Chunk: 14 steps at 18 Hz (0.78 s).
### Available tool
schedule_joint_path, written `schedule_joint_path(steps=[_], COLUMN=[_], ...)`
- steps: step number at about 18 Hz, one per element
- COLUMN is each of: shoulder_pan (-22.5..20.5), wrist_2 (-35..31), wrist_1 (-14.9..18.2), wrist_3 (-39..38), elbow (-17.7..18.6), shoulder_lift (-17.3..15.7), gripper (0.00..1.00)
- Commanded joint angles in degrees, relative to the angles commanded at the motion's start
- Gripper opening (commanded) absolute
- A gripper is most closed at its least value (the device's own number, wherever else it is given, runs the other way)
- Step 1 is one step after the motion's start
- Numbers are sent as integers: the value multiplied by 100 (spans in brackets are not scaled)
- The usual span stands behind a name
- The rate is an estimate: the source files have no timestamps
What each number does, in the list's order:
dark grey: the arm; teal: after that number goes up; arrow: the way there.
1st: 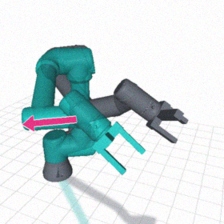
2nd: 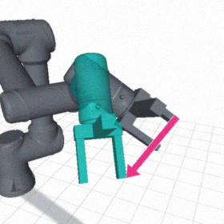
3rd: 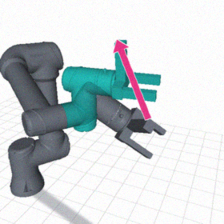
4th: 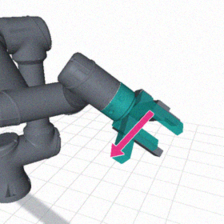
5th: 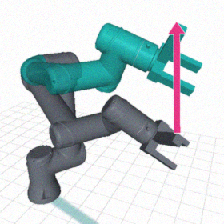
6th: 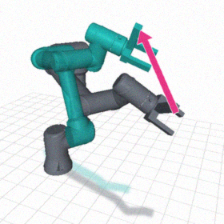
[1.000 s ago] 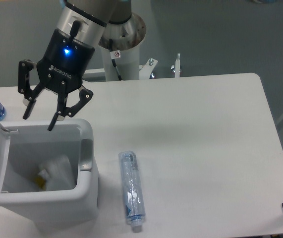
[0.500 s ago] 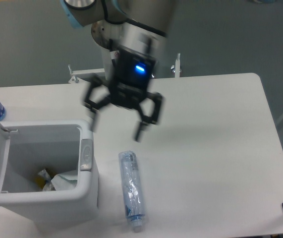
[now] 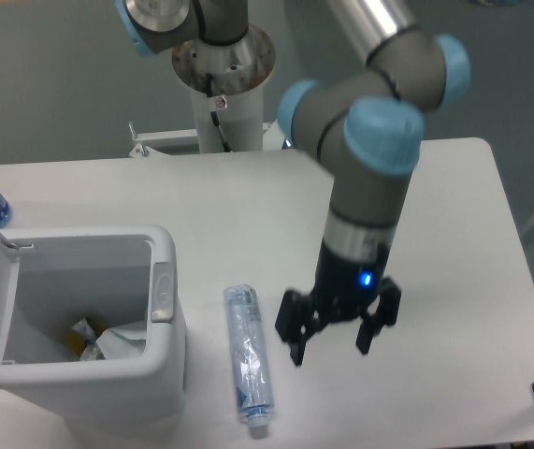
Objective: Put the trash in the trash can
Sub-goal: 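Move the open gripper over the clear plastic bottle's cap end, then lower the gripper and close it around the bottle's cap end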
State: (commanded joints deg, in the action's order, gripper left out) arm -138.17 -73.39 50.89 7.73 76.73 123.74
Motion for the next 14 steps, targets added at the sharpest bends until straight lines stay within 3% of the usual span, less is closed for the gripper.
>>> schedule_joint_path(steps=[6, 14], shoulder_pan=[483, 660], wrist_2=[-482, -870], wrist_1=[-105, -272], wrist_3=[61, 97], elbow=[-97, -247], shoulder_lift=[519, 1003], gripper=[100, 100])
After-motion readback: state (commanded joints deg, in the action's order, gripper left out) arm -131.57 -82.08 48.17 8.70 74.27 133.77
